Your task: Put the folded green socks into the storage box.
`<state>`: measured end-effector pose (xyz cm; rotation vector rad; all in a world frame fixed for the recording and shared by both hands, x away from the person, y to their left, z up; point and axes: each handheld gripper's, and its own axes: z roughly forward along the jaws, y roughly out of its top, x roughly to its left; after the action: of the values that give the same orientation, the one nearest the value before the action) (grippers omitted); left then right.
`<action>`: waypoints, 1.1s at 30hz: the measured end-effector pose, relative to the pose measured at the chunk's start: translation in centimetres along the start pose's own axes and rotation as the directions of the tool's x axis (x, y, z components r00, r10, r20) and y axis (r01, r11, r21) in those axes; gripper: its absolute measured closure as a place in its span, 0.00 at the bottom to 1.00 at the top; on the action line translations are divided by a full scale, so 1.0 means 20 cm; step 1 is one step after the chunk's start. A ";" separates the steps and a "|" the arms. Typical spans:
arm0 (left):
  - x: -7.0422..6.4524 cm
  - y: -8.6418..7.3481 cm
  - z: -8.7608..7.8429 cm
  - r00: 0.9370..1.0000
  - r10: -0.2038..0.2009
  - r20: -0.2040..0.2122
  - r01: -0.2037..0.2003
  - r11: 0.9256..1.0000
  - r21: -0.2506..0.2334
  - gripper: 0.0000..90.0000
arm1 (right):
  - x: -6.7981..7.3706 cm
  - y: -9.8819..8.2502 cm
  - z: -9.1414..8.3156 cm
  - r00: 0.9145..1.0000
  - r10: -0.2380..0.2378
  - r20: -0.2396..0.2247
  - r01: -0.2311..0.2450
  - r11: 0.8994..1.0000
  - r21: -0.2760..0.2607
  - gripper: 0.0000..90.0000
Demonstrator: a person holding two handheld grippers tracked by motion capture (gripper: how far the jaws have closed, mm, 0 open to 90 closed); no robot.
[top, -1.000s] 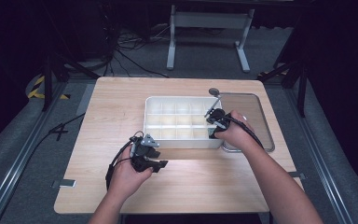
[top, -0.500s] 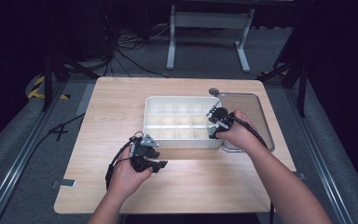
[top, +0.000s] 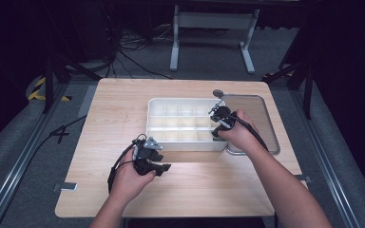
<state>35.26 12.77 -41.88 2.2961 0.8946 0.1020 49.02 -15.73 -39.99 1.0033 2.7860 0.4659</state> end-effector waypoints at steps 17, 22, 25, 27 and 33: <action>-0.01 0.01 0.01 1.000 0.006 0.007 -0.006 1.000 0.007 0.58 | -0.02 -0.06 -0.08 1.000 0.009 -0.002 -0.009 0.998 -0.062 0.81; -0.02 0.00 -0.01 1.000 0.010 0.000 -0.010 1.000 -0.002 0.58 | 0.00 -0.12 -0.20 1.000 0.003 -0.005 -0.003 0.990 -0.141 0.74; -0.02 -0.02 -0.04 1.000 0.008 -0.006 -0.008 1.000 -0.013 0.58 | 0.01 -0.16 -0.29 1.000 0.007 -0.021 -0.011 0.977 -0.214 0.70; -0.03 -0.03 -0.06 1.000 -0.002 -0.005 0.002 1.000 -0.018 0.58 | 0.02 -0.19 -0.32 0.999 0.006 -0.032 -0.014 0.968 -0.249 0.66; -0.03 -0.05 -0.10 1.000 -0.007 -0.015 0.007 1.000 -0.024 0.57 | 0.06 -0.26 -0.38 0.996 -0.027 -0.088 -0.006 0.937 -0.350 0.60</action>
<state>33.68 14.06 -40.78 2.2725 0.9043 0.1268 43.11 -20.54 -34.55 0.9022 2.6448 0.9886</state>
